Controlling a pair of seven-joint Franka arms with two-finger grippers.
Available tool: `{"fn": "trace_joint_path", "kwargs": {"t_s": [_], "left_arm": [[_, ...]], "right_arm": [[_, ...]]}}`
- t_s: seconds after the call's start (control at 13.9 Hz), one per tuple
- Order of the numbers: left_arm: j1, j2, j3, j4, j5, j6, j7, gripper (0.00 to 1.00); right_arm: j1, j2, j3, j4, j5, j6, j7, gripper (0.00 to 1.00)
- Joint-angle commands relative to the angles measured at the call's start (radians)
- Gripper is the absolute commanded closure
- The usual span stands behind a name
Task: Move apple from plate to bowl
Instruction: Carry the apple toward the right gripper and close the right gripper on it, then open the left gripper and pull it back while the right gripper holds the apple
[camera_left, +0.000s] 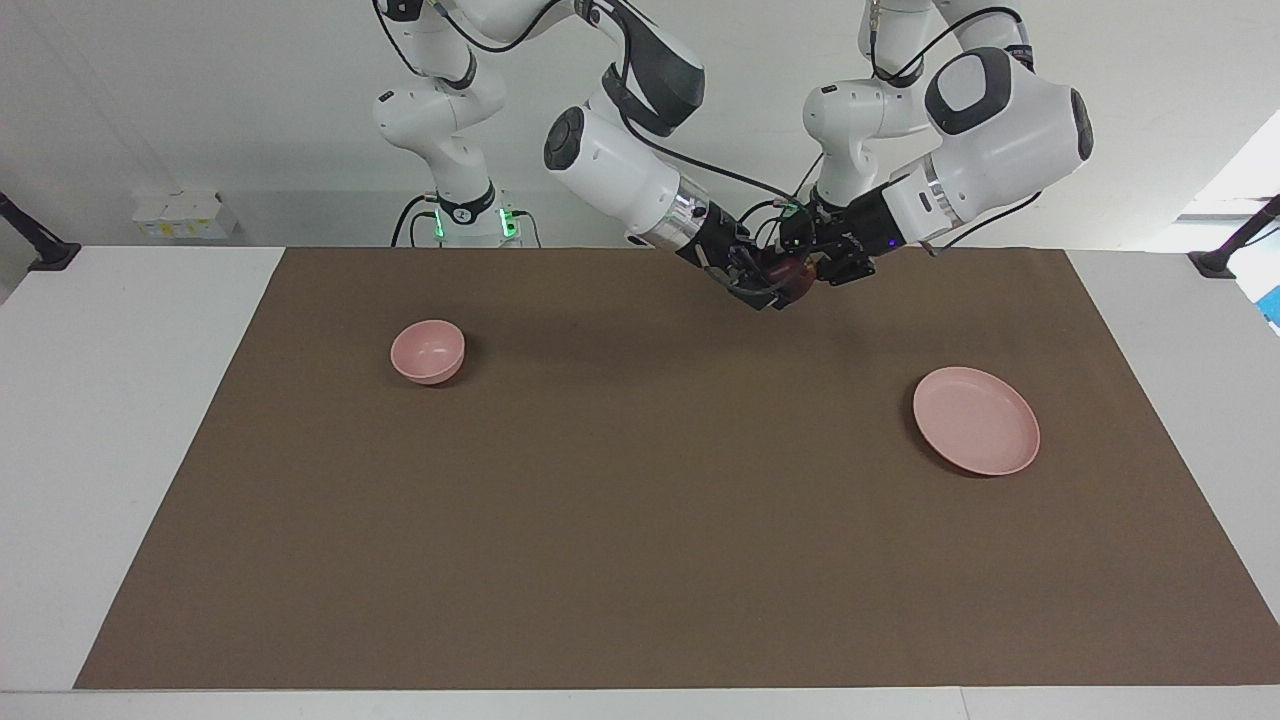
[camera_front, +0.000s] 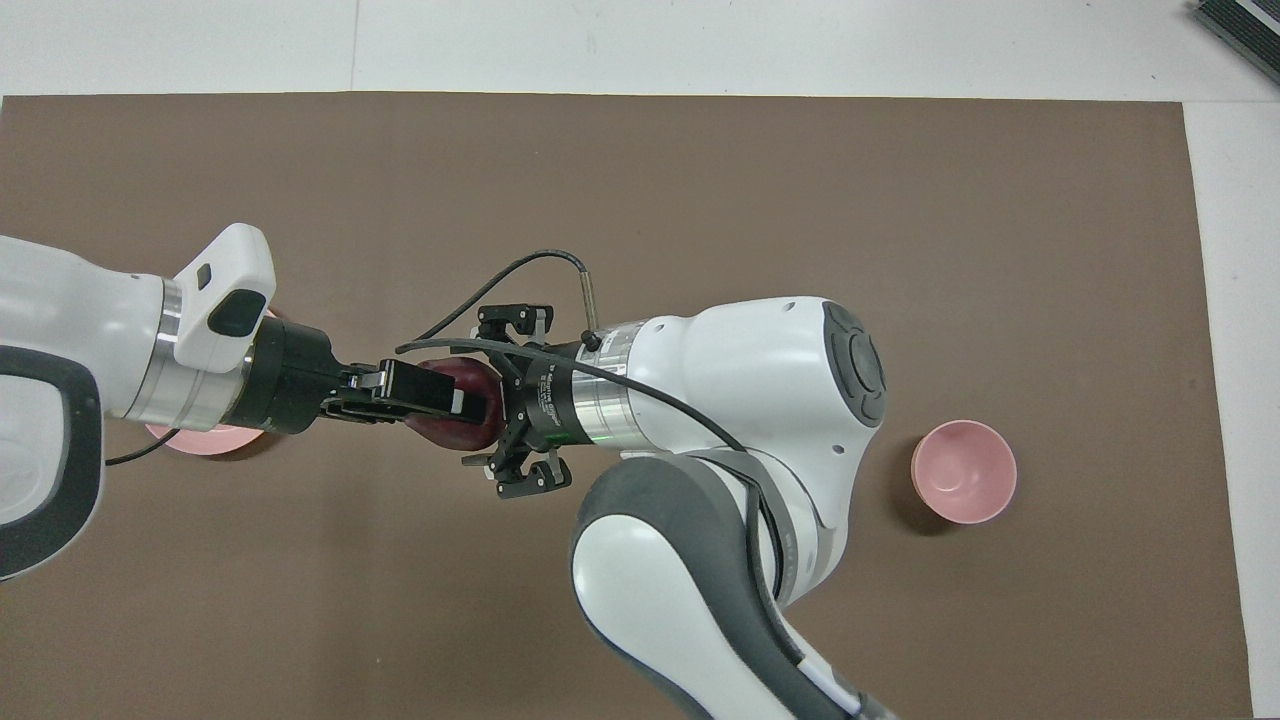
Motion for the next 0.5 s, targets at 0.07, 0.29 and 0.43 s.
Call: {"fn": "trace_joint_path", "kwargs": {"t_s": [0.07, 0.29, 0.43], "left_arm": [[-0.038, -0.028, 0.009, -0.027, -0.042, 0.013, -0.040, 1.00], [-0.067, -0.018, 0.009, -0.004, -0.027, 0.019, -0.144, 0.01], [-0.061, -0.018, 0.012, 0.004, 0.007, 0.016, -0.182, 0.00]], "right_arm": [[-0.011, 0.017, 0.002, 0.031, -0.029, -0.010, 0.024, 1.00], [-0.014, 0.013, 0.002, 0.030, -0.034, -0.023, 0.023, 1.00], [-0.019, 0.003, -0.009, 0.030, -0.042, -0.039, 0.029, 1.00]]}}
